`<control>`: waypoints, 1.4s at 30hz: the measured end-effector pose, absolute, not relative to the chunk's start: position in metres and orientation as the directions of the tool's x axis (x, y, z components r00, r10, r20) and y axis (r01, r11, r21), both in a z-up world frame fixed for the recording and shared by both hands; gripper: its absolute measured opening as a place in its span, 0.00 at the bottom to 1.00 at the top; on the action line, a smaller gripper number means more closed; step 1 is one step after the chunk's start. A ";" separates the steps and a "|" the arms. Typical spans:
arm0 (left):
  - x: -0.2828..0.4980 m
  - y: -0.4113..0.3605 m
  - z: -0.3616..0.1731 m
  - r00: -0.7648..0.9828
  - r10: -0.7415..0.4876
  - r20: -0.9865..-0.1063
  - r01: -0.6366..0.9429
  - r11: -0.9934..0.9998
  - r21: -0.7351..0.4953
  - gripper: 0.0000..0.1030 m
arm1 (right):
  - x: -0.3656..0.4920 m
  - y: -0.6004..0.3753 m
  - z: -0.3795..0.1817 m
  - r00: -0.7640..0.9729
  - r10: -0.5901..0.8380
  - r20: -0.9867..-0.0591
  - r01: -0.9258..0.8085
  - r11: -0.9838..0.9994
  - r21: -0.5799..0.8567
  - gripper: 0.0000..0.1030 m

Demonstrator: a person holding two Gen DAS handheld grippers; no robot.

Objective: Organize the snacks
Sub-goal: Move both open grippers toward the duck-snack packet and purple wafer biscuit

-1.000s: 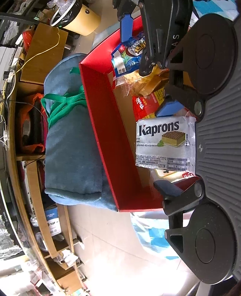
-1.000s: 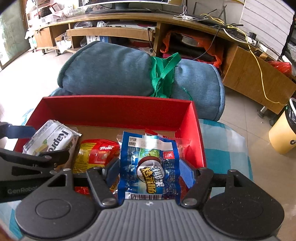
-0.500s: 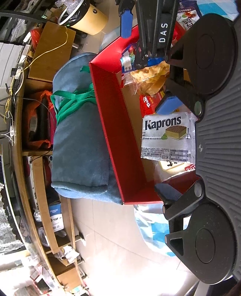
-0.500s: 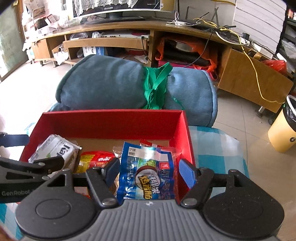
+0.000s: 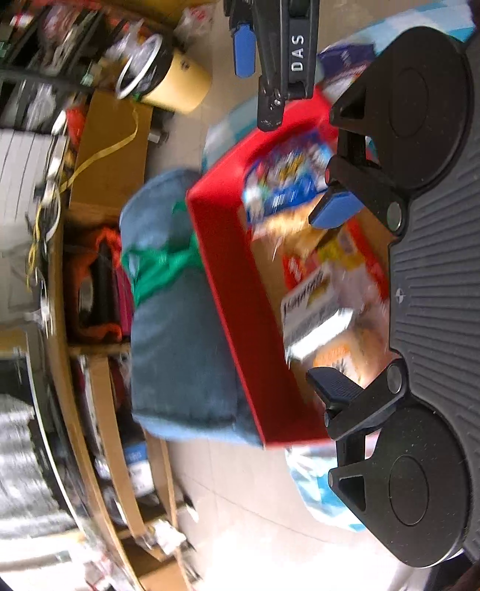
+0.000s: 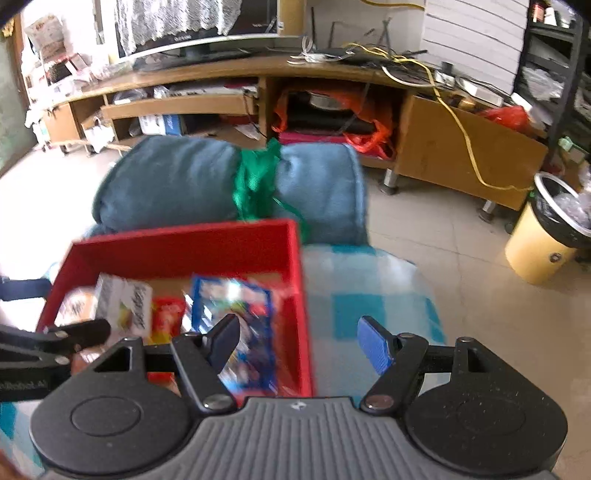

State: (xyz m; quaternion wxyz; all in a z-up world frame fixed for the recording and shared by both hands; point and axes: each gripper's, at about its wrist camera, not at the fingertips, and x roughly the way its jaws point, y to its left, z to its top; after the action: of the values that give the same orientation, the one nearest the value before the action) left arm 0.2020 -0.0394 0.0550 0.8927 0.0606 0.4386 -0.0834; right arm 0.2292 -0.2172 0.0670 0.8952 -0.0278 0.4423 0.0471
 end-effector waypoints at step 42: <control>0.174 -0.232 -0.028 0.238 -0.426 -0.873 0.935 0.343 0.088 0.86 | 0.201 -0.353 0.007 0.427 0.004 -0.904 0.041 0.999 0.023 0.67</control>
State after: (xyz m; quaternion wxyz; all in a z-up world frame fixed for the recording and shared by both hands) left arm 0.1735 -0.2323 -0.0283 0.7178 0.3224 0.3953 -0.4740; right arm 0.2013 -0.3531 0.0070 0.8443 0.0210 0.5353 -0.0112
